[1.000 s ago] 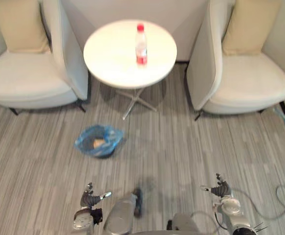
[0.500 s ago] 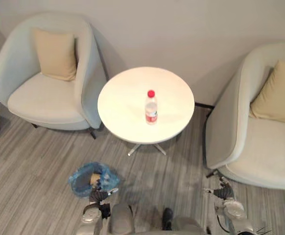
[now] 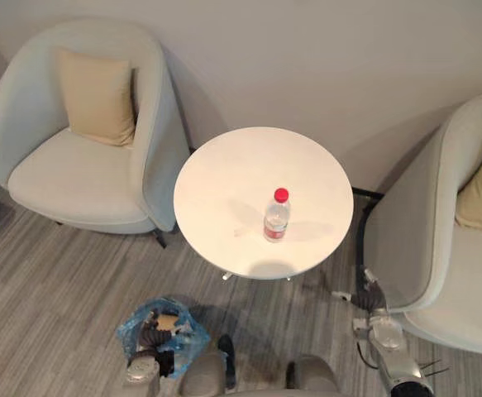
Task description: Gather rubbish on tea table into small bin, then transfer packed bag to large trash can.
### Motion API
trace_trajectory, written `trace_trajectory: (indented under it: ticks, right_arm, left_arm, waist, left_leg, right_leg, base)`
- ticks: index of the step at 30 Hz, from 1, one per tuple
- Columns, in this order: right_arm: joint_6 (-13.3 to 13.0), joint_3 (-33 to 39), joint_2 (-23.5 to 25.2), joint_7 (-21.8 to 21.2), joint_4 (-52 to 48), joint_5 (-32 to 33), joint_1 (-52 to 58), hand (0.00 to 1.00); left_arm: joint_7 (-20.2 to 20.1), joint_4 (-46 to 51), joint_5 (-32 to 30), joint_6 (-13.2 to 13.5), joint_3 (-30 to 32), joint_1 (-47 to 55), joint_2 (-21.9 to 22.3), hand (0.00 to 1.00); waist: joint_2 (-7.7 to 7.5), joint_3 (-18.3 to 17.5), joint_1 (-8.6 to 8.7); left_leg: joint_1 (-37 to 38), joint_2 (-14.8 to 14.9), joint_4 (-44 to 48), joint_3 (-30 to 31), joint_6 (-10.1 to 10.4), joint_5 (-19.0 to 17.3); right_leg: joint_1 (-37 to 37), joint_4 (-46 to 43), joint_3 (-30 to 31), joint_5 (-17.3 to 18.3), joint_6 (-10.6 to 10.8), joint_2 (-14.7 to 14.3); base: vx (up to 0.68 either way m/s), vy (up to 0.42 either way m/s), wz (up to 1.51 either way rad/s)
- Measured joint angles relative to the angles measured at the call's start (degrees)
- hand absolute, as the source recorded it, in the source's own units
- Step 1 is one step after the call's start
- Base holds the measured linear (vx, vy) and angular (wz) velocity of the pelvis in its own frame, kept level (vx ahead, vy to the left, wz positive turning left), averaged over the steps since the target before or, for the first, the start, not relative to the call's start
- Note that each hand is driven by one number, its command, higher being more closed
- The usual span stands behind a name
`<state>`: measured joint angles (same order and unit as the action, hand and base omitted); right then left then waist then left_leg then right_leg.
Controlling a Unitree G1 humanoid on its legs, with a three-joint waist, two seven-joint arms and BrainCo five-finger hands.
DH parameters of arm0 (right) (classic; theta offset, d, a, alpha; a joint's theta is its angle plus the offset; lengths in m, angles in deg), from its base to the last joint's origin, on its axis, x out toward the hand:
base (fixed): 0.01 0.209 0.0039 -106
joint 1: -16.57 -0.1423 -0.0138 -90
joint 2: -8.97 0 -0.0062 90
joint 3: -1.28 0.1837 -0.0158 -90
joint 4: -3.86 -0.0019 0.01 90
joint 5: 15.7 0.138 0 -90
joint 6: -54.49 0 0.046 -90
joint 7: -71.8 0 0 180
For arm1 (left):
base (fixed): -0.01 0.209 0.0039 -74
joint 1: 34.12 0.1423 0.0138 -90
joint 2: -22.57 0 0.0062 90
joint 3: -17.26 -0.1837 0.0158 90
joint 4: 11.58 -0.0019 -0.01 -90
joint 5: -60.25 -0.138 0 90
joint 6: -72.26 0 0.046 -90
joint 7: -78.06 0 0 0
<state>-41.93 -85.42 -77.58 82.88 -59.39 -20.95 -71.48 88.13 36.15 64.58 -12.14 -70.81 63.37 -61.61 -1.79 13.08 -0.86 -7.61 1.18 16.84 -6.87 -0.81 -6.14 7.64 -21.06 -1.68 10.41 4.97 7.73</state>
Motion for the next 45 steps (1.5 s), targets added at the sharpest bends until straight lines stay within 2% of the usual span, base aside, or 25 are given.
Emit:
trace_trajectory:
  ticks: [1,3,4,7,11,14,17,18,20,26,30,34,38,40,43,45]
  right_arm:
    - [0.0,-0.7,-1.1,-0.1,-2.0,-0.4,-0.1,0.00]
    - [-0.2,-3.9,-2.7,-0.3,-4.9,-2.2,-0.6,0.00]
    - [-1.3,-6.0,-3.0,-1.3,-7.7,-3.3,-1.0,0.00]
    - [-3.2,-8.7,-3.1,-2.4,-10.2,-4.7,-2.1,0.00]
    - [-3.6,-13.3,-3.7,-2.5,-10.1,-5.8,-5.4,0.00]
    - [-4.3,-17.2,-3.5,-2.4,-8.3,-6.1,-10.4,0.00]
    - [-4.4,-17.6,-3.5,-2.3,-4.0,-6.1,-14.2,0.00]
    - [-4.3,-17.7,-3.4,-2.3,-2.2,-6.1,-15.7,1.00]
    - [-4.3,-17.7,-3.5,-1.6,-0.3,-6.1,-17.0,1.00]
    - [-3.8,-15.8,-5.3,1.2,6.6,-3.0,-25.8,1.00]
    - [-3.3,-13.7,-6.6,1.7,6.7,2.4,-26.7,1.00]
    - [-3.2,-11.0,-6.5,1.9,5.0,5.4,-25.9,1.00]
    - [-3.4,-7.8,-6.6,2.3,-5.9,6.2,-19.9,1.00]
    - [-3.8,-7.3,-6.2,2.2,-11.2,6.9,-16.5,1.00]
    - [-4.6,-6.3,-3.8,0.5,-21.3,6.9,-9.3,1.00]
    - [-6.3,-6.4,-1.5,-1.4,-28.3,6.9,-3.5,1.00]
  left_arm:
    - [-0.1,-0.1,-0.5,0.0,0.0,0.6,1.3,0.00]
    - [-0.1,0.1,-0.6,0.2,0.0,1.7,2.8,0.00]
    - [-0.1,0.0,-0.6,0.2,-0.1,2.4,3.3,0.00]
    - [-0.5,-0.6,-1.2,0.3,-1.0,2.7,3.3,0.00]
    - [-1.4,-1.6,-2.9,1.2,-3.7,2.7,3.2,0.00]
    - [-2.1,-1.7,-2.8,1.7,-4.3,2.5,3.4,0.00]
    - [-2.4,-1.7,-2.8,2.4,-4.8,2.6,3.3,0.00]
    - [-2.4,-2.0,-2.9,2.4,-4.7,2.6,3.1,0.00]
    - [-2.4,-3.4,-2.9,2.2,-4.7,2.9,3.1,0.00]
    - [-2.5,-3.7,-2.8,2.4,-5.1,4.6,3.4,0.00]
    - [-2.5,-3.7,-2.7,2.4,-5.4,4.8,3.4,0.00]
    - [-2.5,-3.0,-2.6,2.3,-5.3,4.9,3.4,0.00]
    - [-2.5,-1.4,-2.7,2.1,-5.2,4.9,3.5,0.00]
    - [-2.6,-0.8,-2.7,2.1,-4.9,4.9,3.5,0.00]
    - [-2.7,-0.2,-2.7,2.1,-4.0,4.9,3.6,0.00]
    - [-3.0,-0.1,-2.8,2.0,-3.5,4.9,3.6,0.00]
  waist:
    - [1.60,-0.9,0.00]
    - [2.58,-1.5,-0.12]
    - [2.73,-1.6,-0.15]
    - [2.81,-1.6,-0.12]
    - [3.03,-1.7,-0.41]
    - [3.26,-1.6,-1.88]
    - [3.94,-1.5,-3.42]
    - [4.33,-1.3,-3.81]
    - [5.05,-0.8,-4.69]
    - [7.03,1.6,-4.88]
    - [7.13,2.2,-6.17]
    - [7.03,2.5,-6.07]
    - [7.02,2.5,-5.62]
    - [6.91,2.6,-4.49]
    - [6.24,2.8,-4.30]
    - [5.87,2.7,-3.89]
  left_leg:
    - [-0.1,0.9,-0.3,2.0,0.6,-0.1]
    - [0.0,1.9,-1.5,2.1,1.3,0.0]
    - [0.1,2.1,-3.1,2.3,2.0,0.6]
    - [0.8,2.2,-4.9,2.9,2.5,1.3]
    - [1.7,1.7,-6.8,4.9,2.5,2.5]
    - [1.1,1.1,-9.0,6.6,2.8,4.7]
    - [0.4,0.7,-10.6,8.9,2.9,6.6]
    - [0.3,0.5,-11.5,10.0,3.0,7.5]
    - [0.3,0.4,-13.1,10.8,3.0,8.8]
    - [-2.7,0.2,-15.3,12.3,3.3,11.5]
    - [-3.4,0.0,-16.5,13.0,3.4,12.4]
    - [-4.0,-0.4,-16.6,13.3,2.9,12.7]
    - [-3.9,-1.1,-16.6,14.0,2.7,12.9]
    - [-3.1,-1.4,-16.6,14.5,2.7,12.9]
    - [-0.9,-1.5,-16.8,14.9,2.2,12.4]
    - [-0.3,-1.7,-16.9,16.5,2.1,12.3]
  right_leg:
    - [-2.0,3.1,-1.3,-0.9,-0.5,-1.1]
    - [-3.4,6.2,-1.5,-2.4,-0.8,-2.3]
    - [-3.7,8.4,-1.6,-3.5,-1.2,-3.0]
    - [-5.4,11.5,-2.6,-4.5,-1.4,-3.4]
    - [-7.6,13.9,-4.7,-5.1,-1.2,-3.0]
    - [-7.5,15.2,-6.4,-5.9,-1.4,-2.8]
    - [-7.4,15.3,-9.2,-6.1,-1.6,-2.6]
    - [-7.4,15.3,-10.1,-6.2,-1.7,-2.6]
    - [-7.2,15.3,-10.9,-6.5,-1.6,-2.5]
    - [-4.0,15.3,-12.3,-7.8,-1.6,-2.6]
    - [-2.8,15.4,-12.5,-8.1,-1.4,-2.6]
    - [-2.3,15.4,-12.6,-8.1,-1.3,-2.4]
    - [-2.6,15.4,-12.9,-7.7,-0.9,-1.9]
    - [-3.8,15.4,-13.6,-7.3,-0.5,-1.6]
    - [-6.1,15.2,-14.1,-6.3,-0.8,-1.5]
    - [-6.9,14.0,-15.3,-5.1,-1.0,-1.4]
  base:
    - [0.17,-0.114,0.30]
    - [0.16,-0.087,0.04]
    - [0.14,-0.073,-0.07]
    - [0.08,-0.050,0.06]
    - [0.03,-0.022,0.29]
    - [-0.03,-0.017,0.37]
    - [-0.08,-0.017,0.48]
    - [-0.11,-0.005,0.33]
    - [-0.12,0.001,0.28]
    - [-0.12,0.024,0.15]
    - [-0.05,0.012,0.07]
    - [0.03,0.000,0.02]
    - [0.06,-0.010,0.06]
    - [0.06,-0.011,0.20]
    - [0.02,-0.013,0.12]
    - [-0.02,-0.032,0.29]
